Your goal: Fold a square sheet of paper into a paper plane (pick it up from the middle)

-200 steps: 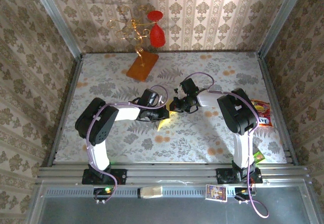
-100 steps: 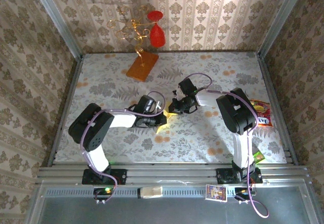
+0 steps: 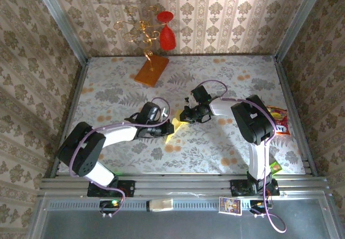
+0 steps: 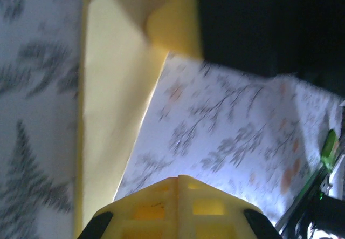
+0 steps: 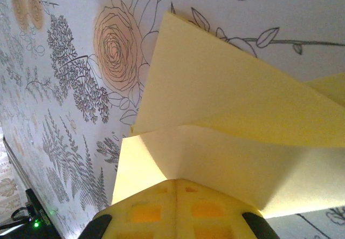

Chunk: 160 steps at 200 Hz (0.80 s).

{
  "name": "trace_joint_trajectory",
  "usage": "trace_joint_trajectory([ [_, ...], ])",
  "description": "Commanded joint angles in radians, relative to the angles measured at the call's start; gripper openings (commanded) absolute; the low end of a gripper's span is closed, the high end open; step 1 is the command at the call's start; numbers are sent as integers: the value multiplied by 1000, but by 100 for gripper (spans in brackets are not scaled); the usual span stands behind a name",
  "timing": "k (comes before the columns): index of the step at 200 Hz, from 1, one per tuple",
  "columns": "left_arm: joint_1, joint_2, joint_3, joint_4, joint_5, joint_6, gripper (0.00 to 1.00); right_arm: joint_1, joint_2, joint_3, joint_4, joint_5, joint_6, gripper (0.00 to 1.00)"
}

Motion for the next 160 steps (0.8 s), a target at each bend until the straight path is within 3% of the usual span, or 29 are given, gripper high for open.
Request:
trace_joint_trajectory([
  [1, 13, 85, 81, 10, -39, 13, 0, 4, 29, -31, -46, 84, 18, 6],
  [49, 30, 233, 121, 49, -36, -24, 0, -6, 17, -33, -36, 85, 11, 6],
  [112, 31, 252, 56, -18, -50, -39, 0, -72, 20, -4, -2, 61, 14, 6],
  [160, 30, 254, 27, -17, -41, -40, 0, -158, 69, 97, -71, 91, -13, 6],
])
